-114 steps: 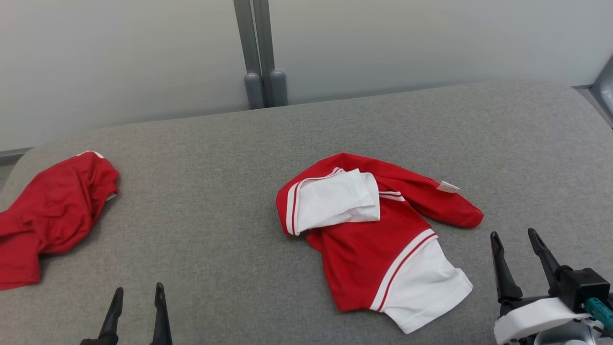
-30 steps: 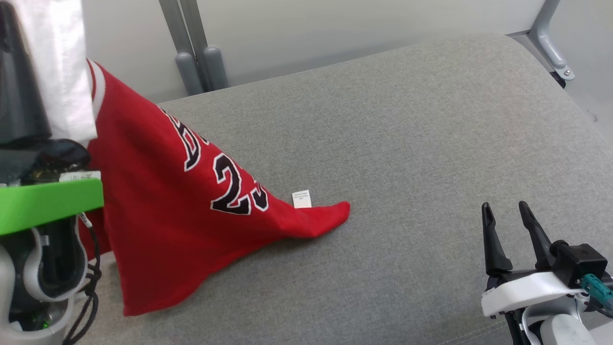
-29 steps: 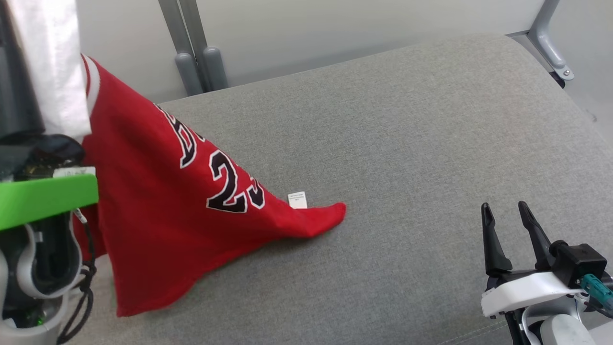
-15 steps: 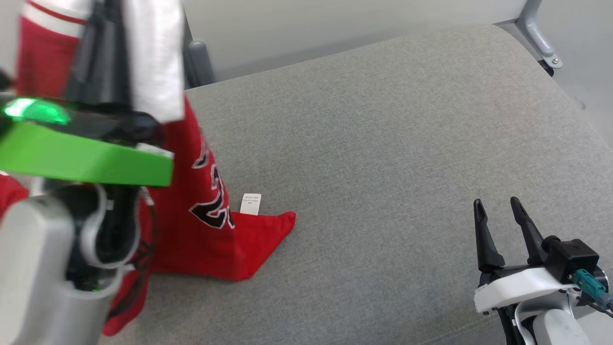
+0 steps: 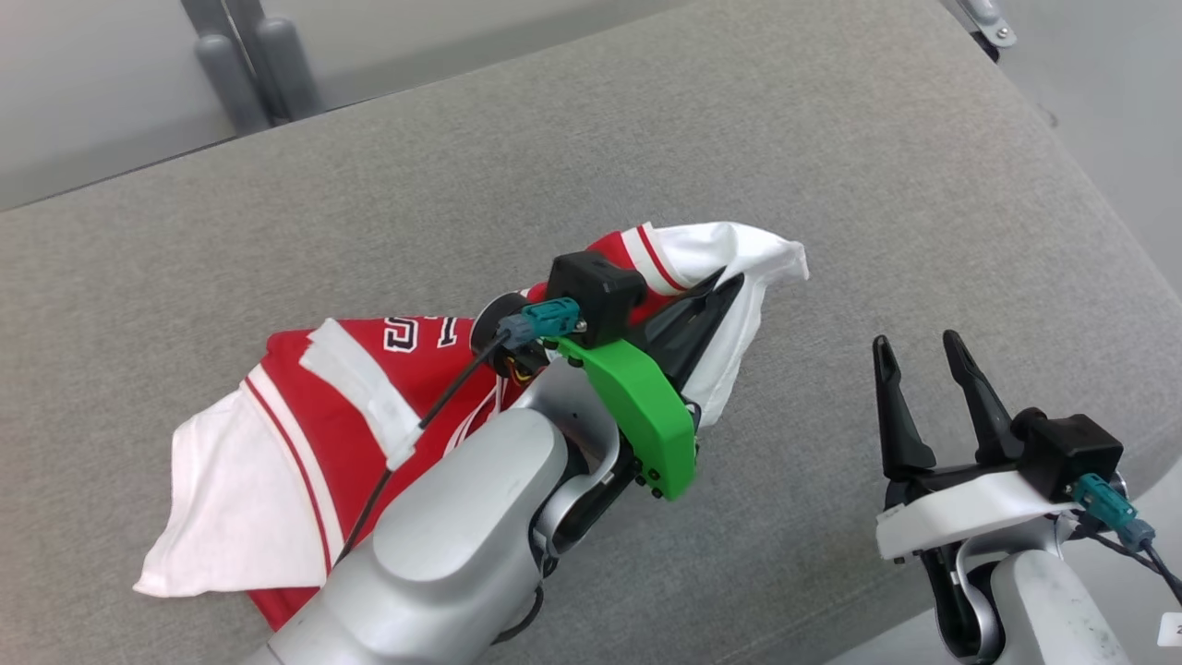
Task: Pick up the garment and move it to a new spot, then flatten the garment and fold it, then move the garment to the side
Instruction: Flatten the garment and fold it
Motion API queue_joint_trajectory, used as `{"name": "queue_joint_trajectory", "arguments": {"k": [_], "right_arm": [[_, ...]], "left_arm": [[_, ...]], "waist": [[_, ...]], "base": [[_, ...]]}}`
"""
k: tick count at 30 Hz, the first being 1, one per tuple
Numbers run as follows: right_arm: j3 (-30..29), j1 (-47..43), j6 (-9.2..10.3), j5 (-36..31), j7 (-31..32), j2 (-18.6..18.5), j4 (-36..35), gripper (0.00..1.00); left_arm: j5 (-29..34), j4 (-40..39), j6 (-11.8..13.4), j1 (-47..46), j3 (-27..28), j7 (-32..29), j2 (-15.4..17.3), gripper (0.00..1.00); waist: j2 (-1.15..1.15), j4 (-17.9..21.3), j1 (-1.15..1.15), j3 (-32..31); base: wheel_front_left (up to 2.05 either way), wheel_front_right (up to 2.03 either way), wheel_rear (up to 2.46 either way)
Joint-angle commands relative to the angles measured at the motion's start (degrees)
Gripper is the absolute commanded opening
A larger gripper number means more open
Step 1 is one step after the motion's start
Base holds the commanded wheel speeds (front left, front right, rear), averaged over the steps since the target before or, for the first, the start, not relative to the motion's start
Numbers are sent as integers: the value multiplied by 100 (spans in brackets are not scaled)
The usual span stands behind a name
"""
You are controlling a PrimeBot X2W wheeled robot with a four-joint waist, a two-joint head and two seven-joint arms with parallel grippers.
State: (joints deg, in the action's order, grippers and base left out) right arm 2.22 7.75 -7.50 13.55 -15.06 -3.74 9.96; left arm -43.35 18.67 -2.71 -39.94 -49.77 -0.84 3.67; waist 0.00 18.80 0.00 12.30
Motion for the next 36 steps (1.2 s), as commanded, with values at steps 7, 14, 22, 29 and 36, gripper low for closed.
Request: {"name": "queue_joint_trajectory", "arguments": {"k": [7,14,22,29,36], "right_arm": [[43,87,2,127,-17,71,101,100],[25,-28,2,175,-17,79,154,100],[-129,-277,2,-12,-17,77,99,100],[-274,-605,2,-181,-17,11,-16,100],[-339,-759,2,-209,-17,-69,-89,100]], "left_arm": [[-259,854,-332,-571,-785,506,-73,20],[-575,1055,-32,-655,-1460,647,-70,100],[-656,713,677,-192,-1386,1060,101,100],[-619,-370,2075,1058,-485,1554,1265,100],[-984,-952,2824,2554,605,1604,2132,100]], "waist": [[0,615,0,459],[0,617,0,317],[0,238,0,-154],[0,-231,0,-510],[0,-664,0,-497]], "base": [[0,0,0],[0,0,0],[0,0,0],[0,0,0],[0,0,0]]}}
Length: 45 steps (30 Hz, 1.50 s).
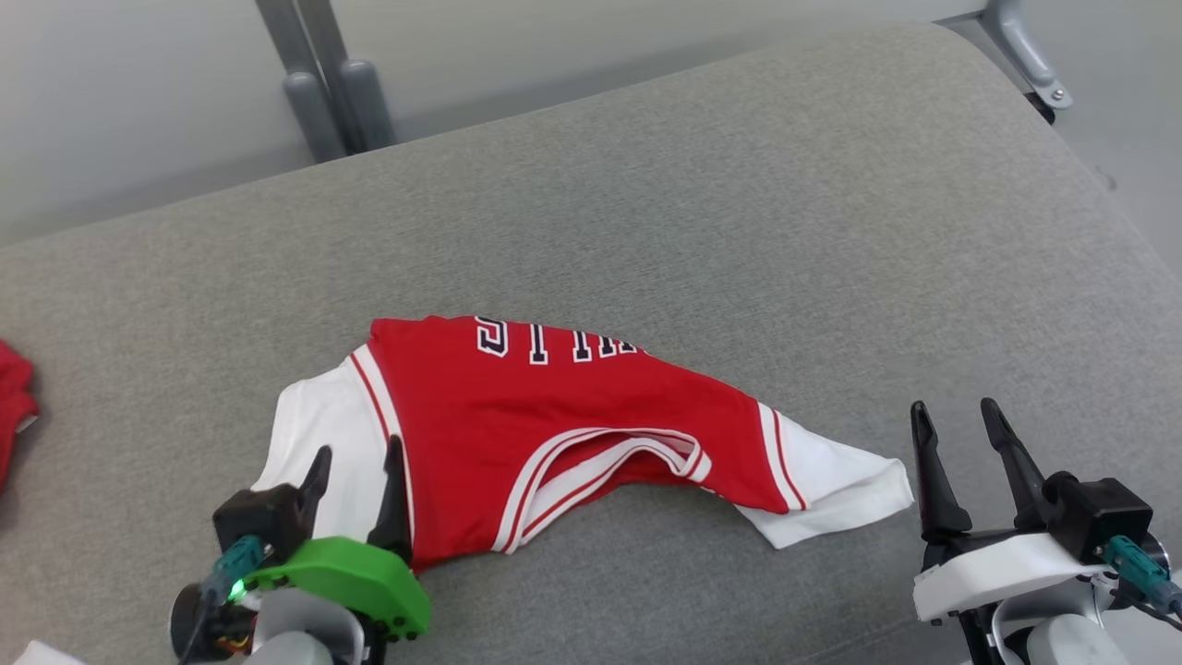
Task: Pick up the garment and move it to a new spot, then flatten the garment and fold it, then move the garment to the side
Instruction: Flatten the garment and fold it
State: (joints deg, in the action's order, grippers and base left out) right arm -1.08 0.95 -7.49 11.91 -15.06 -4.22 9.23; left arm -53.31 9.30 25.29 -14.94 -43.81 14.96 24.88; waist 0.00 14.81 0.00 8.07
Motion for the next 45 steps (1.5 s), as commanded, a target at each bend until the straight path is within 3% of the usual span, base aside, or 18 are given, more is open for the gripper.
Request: {"name": "queue_joint_trajectory", "arguments": {"k": [1,17,23,24,25,26,32,39,42,45], "right_arm": [[10,-69,1,-45,-17,-36,-14,100],[148,49,1,-22,-17,-151,-33,100],[142,79,1,-13,-17,-144,-14,100],[145,95,1,-15,-17,-140,-4,100],[148,109,1,-17,-17,-134,-2,100],[151,120,0,-20,-17,-126,-1,100],[209,147,1,-24,-17,-110,12,100],[171,212,1,12,-17,-100,-9,100],[242,308,1,34,-17,-79,4,100],[297,430,1,67,-17,-56,23,100]], "left_arm": [[-58,8,47,175,140,26,61,100],[-808,1236,-183,216,643,-152,-268,100],[-968,1253,-513,128,784,-102,-420,99],[-980,1280,-554,105,808,-87,-454,31],[-1001,1308,-573,88,837,-83,-489,8],[-976,1360,-603,69,845,-73,-512,0],[-665,1240,-472,-75,924,-8,-423,0],[-216,-371,-222,-469,767,-268,-204,0],[-25,-665,-289,-1103,449,-717,-320,0],[130,-387,-431,-1866,175,-1092,-594,0]], "waist": [[0,-316,0,-57],[0,-500,0,161],[0,-514,0,214],[0,-517,0,220],[0,-521,0,224],[0,-524,0,226],[0,-499,0,232],[0,-465,0,404],[0,-404,0,528],[0,-322,0,660]], "base": [[0,0,0],[0,0,0],[0,0,0],[0,0,0],[0,0,0],[0,0,0],[0,0,0],[0,0,0],[0,0,0],[0,0,0]]}}
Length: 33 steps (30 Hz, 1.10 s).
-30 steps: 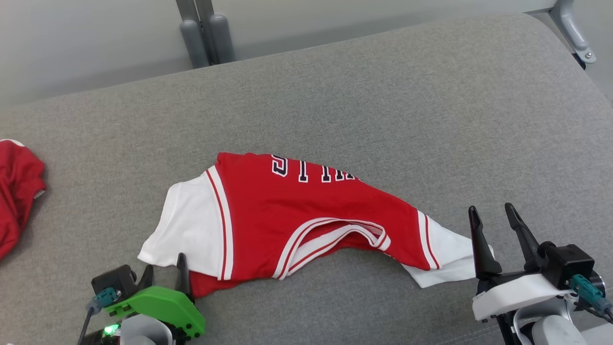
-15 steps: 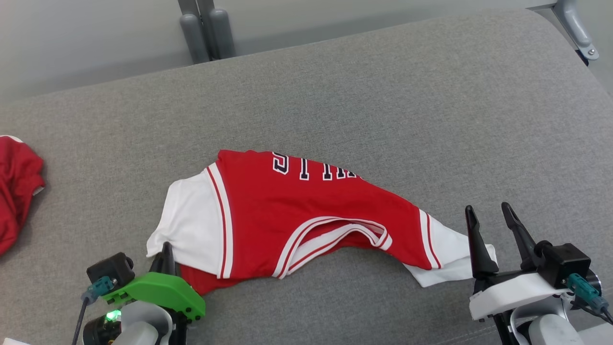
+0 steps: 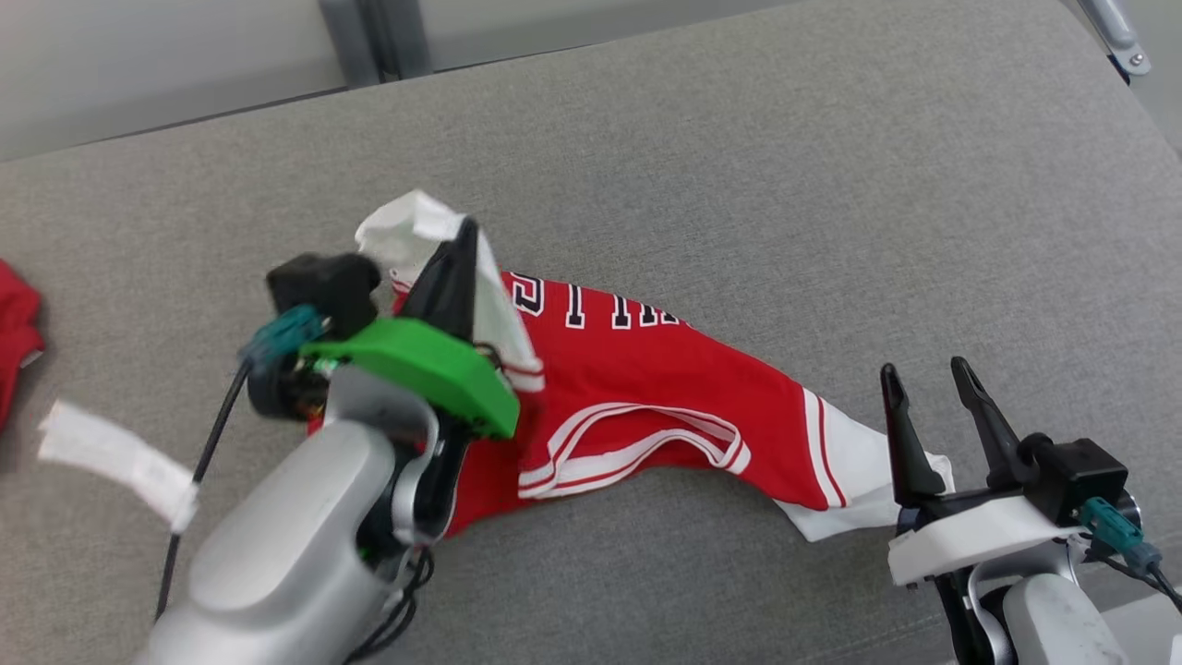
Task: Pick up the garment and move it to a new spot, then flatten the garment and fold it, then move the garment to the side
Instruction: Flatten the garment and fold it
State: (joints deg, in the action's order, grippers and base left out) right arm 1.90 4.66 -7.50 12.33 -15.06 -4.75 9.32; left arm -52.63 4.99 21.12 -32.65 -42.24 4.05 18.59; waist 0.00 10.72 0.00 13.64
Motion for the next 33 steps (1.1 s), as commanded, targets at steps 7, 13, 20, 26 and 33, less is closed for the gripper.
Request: {"name": "queue_joint_trajectory", "arguments": {"k": [7,13,20,26,33], "right_arm": [[143,253,2,99,-17,76,108,100],[88,66,2,89,-17,114,177,100],[-38,-173,2,-12,-17,89,168,100],[-171,-357,1,-68,-17,16,56,100],[-171,-437,1,-82,-17,-76,-12,100]], "left_arm": [[300,1792,-559,-1452,-188,238,-837,31],[237,2533,-901,-1347,-245,429,-841,100],[129,2106,-733,-284,-60,823,-247,100],[5,1116,-156,1224,264,1044,173,100],[-279,806,54,2291,123,930,172,100]], "waist": [[0,319,0,291],[0,380,0,96],[0,232,0,-286],[0,-19,0,-507],[0,-193,0,-459]], "base": [[0,0,0],[0,0,0],[0,0,0],[0,0,0],[0,0,0]]}}
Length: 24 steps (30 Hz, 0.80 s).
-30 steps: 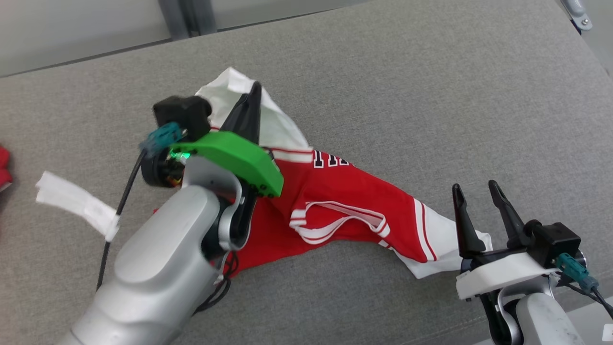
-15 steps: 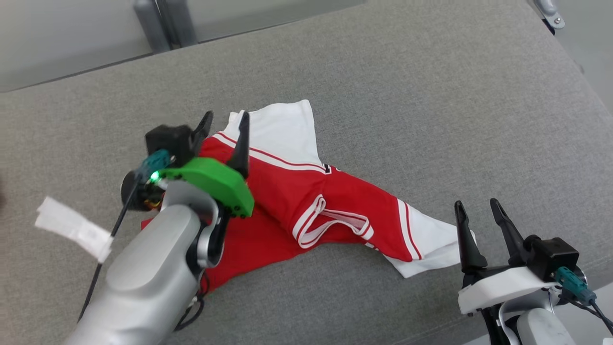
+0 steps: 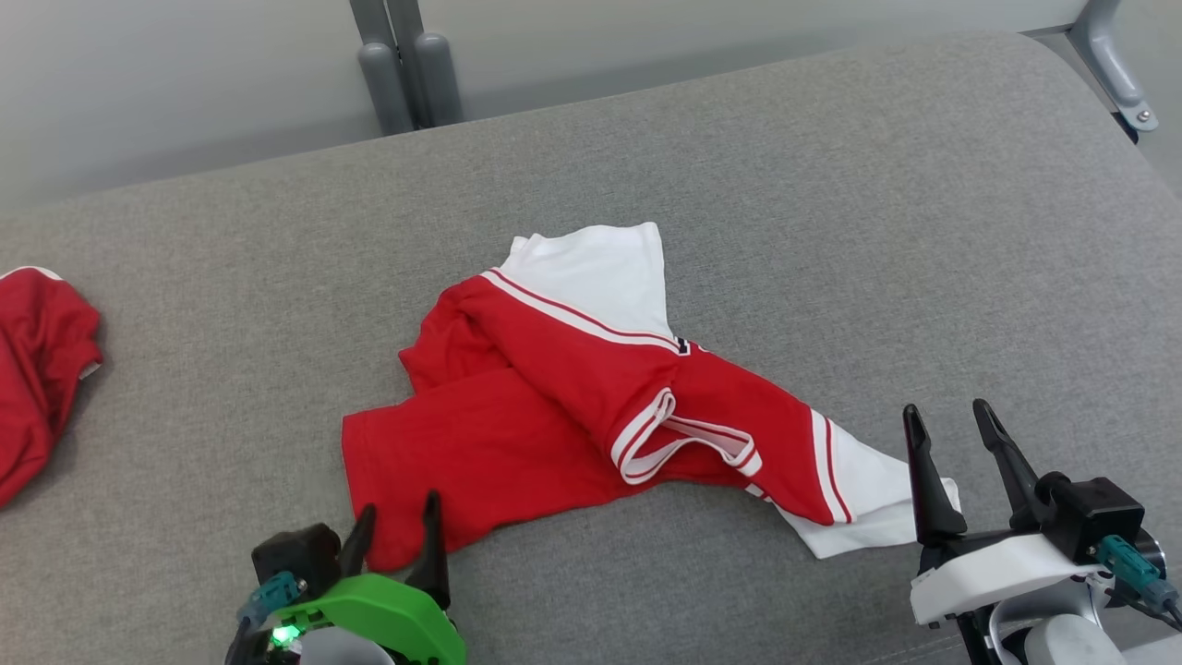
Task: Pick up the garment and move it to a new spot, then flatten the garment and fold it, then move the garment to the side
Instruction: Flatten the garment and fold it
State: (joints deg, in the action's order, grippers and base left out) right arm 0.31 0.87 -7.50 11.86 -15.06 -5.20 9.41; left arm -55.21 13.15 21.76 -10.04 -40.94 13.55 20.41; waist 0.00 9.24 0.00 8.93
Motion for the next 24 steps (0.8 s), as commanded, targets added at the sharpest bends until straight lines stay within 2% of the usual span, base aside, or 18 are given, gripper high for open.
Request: {"name": "queue_joint_trajectory", "arguments": {"k": [1,7,12,15,17,19,24], "right_arm": [[-1,-69,1,-39,-17,-34,-13,100],[41,-14,2,-27,-17,-57,-4,100],[18,-20,2,-20,-17,-53,8,100],[-12,-58,1,-10,-17,-54,2,100],[-31,-77,1,-14,-17,-57,17,100],[-37,-89,2,-35,-17,-52,32,100],[-71,-177,1,-49,-17,-30,24,100]], "left_arm": [[-53,23,-25,91,-18,-19,-40,100],[-116,357,102,56,95,16,-175,100],[-155,358,197,313,148,24,-59,100],[-243,226,108,463,70,-107,-33,100],[-330,140,-21,551,-22,-240,-44,0],[-378,77,-103,619,-80,-298,-41,0],[-411,-108,-31,780,88,-171,87,0]], "waist": [[0,-54,0,24],[0,-35,0,109],[0,35,0,92],[0,36,0,85],[0,14,0,72],[0,-15,0,51],[0,-157,0,-54]], "base": [[0,0,0],[0,0,0],[0,0,0],[0,0,0],[0,0,0],[0,0,0],[0,0,0]]}}
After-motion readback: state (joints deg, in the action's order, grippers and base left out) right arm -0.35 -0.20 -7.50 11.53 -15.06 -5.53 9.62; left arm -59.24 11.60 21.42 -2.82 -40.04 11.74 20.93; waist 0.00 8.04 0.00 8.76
